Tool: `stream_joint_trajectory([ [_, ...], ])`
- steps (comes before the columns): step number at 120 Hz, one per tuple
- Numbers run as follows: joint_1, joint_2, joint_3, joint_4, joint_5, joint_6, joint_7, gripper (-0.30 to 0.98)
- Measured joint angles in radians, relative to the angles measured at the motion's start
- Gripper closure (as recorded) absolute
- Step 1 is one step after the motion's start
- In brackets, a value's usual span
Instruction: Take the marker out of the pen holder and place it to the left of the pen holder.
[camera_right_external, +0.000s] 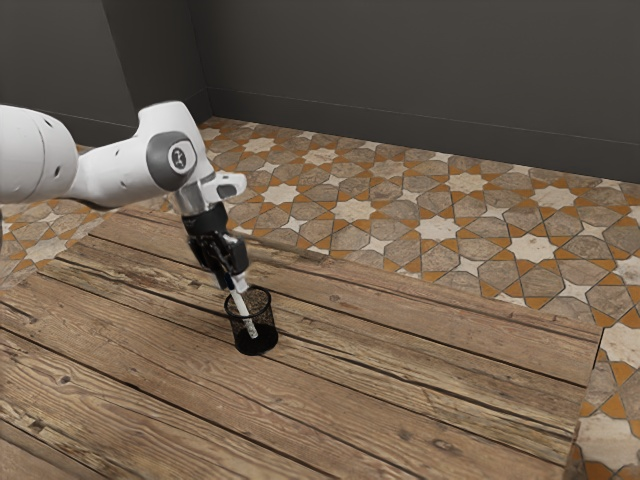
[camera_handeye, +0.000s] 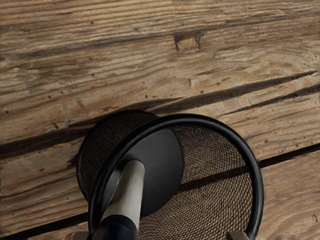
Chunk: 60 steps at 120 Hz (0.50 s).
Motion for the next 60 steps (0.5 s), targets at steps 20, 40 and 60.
stream_joint_trajectory([
  [20,0.000,0.000,0.000,0.001,0.002,-0.003,0.024,0.65],
  [40,0.000,-0.021,0.000,0.007,0.010,-0.021,0.040,0.74],
  [60,0.029,-0.157,0.011,0.055,0.073,-0.155,0.048,0.77],
])
